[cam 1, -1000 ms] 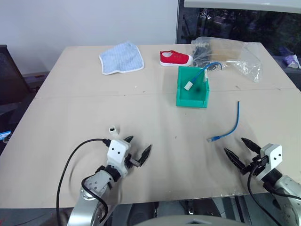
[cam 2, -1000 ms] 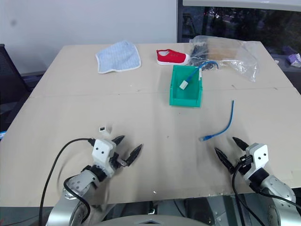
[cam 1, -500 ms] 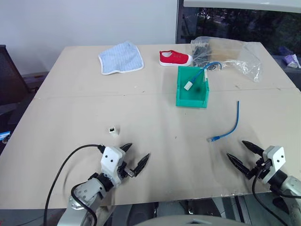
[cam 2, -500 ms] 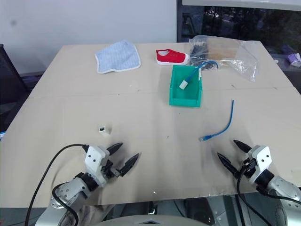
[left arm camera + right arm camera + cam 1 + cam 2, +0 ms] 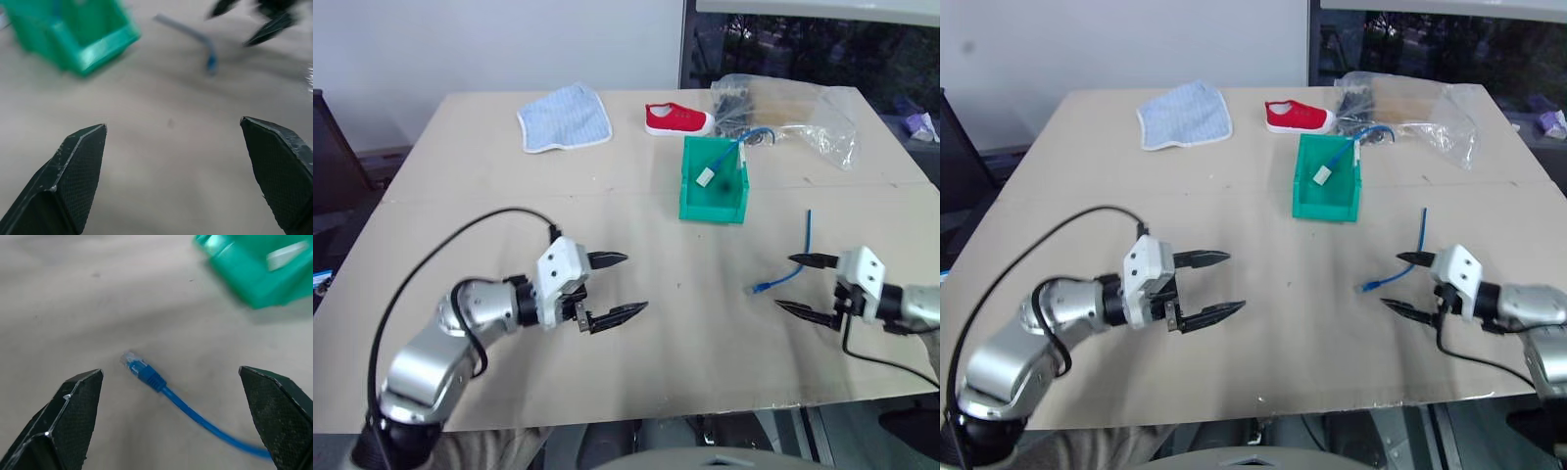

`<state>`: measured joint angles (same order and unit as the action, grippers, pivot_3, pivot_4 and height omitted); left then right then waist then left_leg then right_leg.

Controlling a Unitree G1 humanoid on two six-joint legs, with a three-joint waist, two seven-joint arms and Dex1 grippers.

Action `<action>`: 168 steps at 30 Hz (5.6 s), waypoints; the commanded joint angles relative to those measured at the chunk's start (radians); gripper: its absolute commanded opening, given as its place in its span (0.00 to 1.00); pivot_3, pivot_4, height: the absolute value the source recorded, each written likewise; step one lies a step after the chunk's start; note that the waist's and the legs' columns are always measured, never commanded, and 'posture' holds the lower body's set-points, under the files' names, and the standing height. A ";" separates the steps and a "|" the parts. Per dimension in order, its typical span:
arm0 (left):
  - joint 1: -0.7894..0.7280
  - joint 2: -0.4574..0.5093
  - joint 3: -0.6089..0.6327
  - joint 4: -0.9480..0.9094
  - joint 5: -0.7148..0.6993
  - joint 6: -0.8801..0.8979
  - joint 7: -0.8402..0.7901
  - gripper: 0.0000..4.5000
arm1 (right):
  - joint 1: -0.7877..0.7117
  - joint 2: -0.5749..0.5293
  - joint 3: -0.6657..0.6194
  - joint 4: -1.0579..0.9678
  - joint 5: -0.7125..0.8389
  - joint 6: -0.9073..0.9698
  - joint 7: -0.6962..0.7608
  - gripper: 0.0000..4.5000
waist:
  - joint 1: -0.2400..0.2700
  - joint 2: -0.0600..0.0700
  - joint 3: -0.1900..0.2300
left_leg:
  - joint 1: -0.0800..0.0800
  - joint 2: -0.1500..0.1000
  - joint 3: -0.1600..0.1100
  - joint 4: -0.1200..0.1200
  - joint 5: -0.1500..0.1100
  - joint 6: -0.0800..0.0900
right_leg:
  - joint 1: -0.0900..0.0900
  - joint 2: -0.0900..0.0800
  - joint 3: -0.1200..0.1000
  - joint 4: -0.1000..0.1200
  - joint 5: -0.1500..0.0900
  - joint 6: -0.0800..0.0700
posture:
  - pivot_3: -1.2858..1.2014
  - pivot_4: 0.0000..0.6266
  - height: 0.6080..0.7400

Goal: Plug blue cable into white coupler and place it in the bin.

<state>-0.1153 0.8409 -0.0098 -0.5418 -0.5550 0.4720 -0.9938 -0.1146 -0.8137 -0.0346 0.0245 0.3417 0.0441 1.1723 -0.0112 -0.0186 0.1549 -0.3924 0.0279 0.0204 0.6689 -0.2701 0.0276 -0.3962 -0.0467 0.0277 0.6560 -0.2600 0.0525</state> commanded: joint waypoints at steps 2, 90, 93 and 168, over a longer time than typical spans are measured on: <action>-0.095 0.042 -0.046 0.019 -0.019 0.025 -0.113 1.00 | -0.118 0.005 0.091 0.102 -0.048 -0.007 0.101 0.98 | 0.000 0.000 0.001 | -0.001 0.000 -0.001 0.000 0.000 0.000 | -0.001 0.000 0.000 -0.001 0.000 0.000 | 0.52 0.24 1.00; -0.575 -0.472 -0.224 0.544 -0.059 0.397 -0.321 0.00 | 0.211 0.310 -0.179 -0.665 0.937 0.714 -0.607 0.61 | 0.002 -0.001 0.004 | -0.007 -0.005 -0.015 0.004 0.000 0.000 | 0.000 -0.002 -0.009 0.005 -0.001 0.003 | 0.52 0.24 1.00; -0.573 -0.473 -0.222 0.543 -0.063 0.399 -0.318 0.00 | 0.209 0.297 -0.163 -0.666 0.935 0.713 -0.606 0.28 | 0.001 -0.001 0.004 | -0.006 -0.005 -0.015 0.004 0.000 0.000 | 0.000 -0.001 -0.009 0.005 -0.001 0.003 | 0.52 0.24 1.00; -0.098 -0.407 -0.155 0.454 0.318 -0.334 0.054 0.13 | -0.141 0.219 -0.039 -0.404 0.482 0.583 -0.386 0.00 | 0.021 -0.001 0.003 | -0.005 -0.007 -0.014 0.002 0.000 0.000 | 0.001 -0.003 -0.007 0.003 -0.001 0.002 | 0.52 0.24 1.00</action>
<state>-0.1922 0.4254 -0.1263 -0.1201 -0.2323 0.1884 -0.8426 -0.2377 -0.5821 -0.0920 -0.3485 0.8705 0.6708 0.7566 0.0097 -0.0197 0.1576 -0.3967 0.0211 0.0060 0.6710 -0.2699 0.0279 -0.3954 -0.0492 0.0204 0.6594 -0.2608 0.0548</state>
